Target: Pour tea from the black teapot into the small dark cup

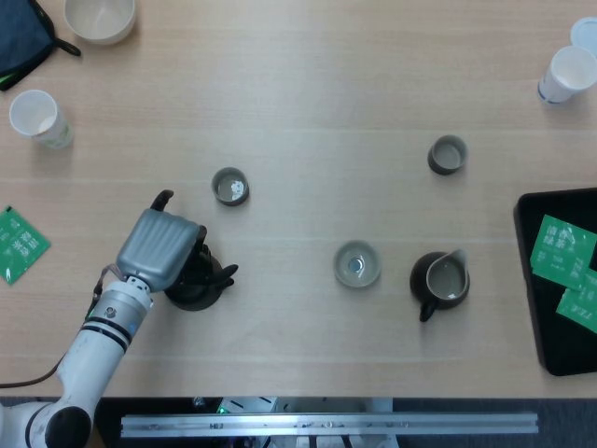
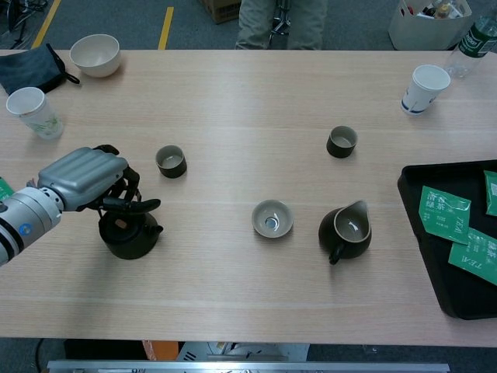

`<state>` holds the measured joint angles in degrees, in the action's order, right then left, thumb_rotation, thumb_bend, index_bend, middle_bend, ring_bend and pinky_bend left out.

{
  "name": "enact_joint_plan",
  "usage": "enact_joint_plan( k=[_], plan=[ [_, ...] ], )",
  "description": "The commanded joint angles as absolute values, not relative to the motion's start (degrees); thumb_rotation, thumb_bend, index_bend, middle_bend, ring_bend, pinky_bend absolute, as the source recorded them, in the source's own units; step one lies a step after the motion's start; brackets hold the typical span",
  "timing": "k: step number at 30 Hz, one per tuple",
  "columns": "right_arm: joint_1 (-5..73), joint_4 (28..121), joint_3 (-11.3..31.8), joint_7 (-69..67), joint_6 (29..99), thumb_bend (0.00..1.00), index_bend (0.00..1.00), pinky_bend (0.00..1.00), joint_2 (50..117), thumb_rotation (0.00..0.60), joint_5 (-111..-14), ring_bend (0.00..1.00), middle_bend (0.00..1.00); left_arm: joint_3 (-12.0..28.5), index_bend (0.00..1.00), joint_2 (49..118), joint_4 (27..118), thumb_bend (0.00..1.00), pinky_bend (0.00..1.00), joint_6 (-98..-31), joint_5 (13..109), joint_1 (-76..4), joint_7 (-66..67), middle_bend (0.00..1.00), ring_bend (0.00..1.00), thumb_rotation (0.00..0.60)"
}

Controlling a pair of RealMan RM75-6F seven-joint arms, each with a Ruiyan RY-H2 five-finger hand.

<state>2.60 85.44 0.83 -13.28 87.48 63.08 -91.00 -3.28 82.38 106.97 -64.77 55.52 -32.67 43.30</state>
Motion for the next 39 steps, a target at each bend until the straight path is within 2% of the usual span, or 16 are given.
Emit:
enact_joint_plan(
  k=[1, 8, 21, 29, 35, 39],
  plan=[
    [2.6, 85.4, 0.8, -13.3, 87.5, 0.15, 0.33, 0.24, 63.1, 0.6, -91.0, 0.22, 0.33, -3.4, 0.6, 82.3, 107.4, 0.13, 0.11, -65.1, 55.5, -32.7, 43.4, 0.79, 0.61, 0.05],
    [2.6, 85.3, 0.9, -13.4, 87.6, 0.15, 0.33, 0.24, 63.1, 0.6, -91.1, 0.22, 0.33, -3.6, 0.61, 81.9, 108.1, 0.13, 0.11, -65.3, 54.9, -32.8, 44.2, 0.82, 0.63, 0.05],
    [2.4, 85.2, 1.0, -13.6, 88.0, 0.15, 0.33, 0.24, 63.1, 0.6, -91.0, 0.22, 0.33, -3.6, 0.66, 81.5, 109.0, 0.13, 0.11, -65.0, 53.7, -33.5, 44.7, 0.99, 0.79, 0.048],
    [2.4, 85.2, 1.1, -13.5, 87.9, 0.15, 0.33, 0.24, 63.2, 0.6, -90.9, 0.22, 0.33, -3.6, 0.67, 80.7, 109.4, 0.13, 0.11, -64.4, 53.0, -34.2, 44.6, 1.0, 0.82, 0.049],
    [2.5, 85.2, 1.1, -13.4, 87.8, 0.15, 0.33, 0.24, 63.3, 0.6, -90.9, 0.22, 0.33, -3.1, 0.69, 79.3, 109.8, 0.13, 0.11, -64.5, 54.5, -34.6, 43.4, 1.0, 0.83, 0.0],
    [2.6, 85.3, 1.1, -13.3, 87.6, 0.15, 0.33, 0.24, 63.3, 0.6, -90.9, 0.22, 0.33, -2.3, 0.7, 78.2, 109.9, 0.13, 0.11, -64.5, 55.4, -34.8, 42.1, 1.0, 0.83, 0.0]
  ],
)
